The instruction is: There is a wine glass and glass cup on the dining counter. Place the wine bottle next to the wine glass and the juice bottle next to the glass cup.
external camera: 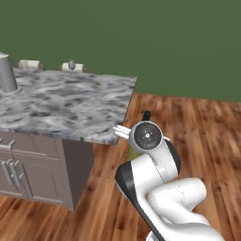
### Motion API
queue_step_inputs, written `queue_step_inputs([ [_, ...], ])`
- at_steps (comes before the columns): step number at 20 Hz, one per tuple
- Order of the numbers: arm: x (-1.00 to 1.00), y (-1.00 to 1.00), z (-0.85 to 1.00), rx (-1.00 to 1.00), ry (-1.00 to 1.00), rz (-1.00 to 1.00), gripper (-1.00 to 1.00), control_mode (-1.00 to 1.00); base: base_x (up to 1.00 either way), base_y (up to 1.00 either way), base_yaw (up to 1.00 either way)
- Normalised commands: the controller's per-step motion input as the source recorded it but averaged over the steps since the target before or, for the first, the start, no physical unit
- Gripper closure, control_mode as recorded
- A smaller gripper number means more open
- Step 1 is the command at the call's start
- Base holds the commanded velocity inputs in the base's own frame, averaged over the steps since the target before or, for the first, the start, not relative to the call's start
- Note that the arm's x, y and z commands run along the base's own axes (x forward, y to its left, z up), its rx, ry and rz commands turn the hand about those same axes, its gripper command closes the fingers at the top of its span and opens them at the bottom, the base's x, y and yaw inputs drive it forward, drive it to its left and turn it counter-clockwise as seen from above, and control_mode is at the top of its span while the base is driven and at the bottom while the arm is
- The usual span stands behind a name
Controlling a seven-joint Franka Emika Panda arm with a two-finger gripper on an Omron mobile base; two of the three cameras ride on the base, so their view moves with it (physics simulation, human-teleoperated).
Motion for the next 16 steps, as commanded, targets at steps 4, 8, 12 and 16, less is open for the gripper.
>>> queue_step_inputs([
  [4,0.00,0.00,0.00,0.00,0.00,0.00,1.00,1.00,0.35,-0.57,0.00],
  [8,0.00,0.00,0.00,0.00,0.00,0.00,1.00,1.00,0.38,-0.56,0.00],
  [12,0.00,0.00,0.00,0.00,0.00,0.00,1.00,1.00,0.44,-0.54,0.00],
  [16,0.00,0.00,0.00,0.00,0.00,0.00,1.00,1.00,0.52,-0.51,0.01],
])
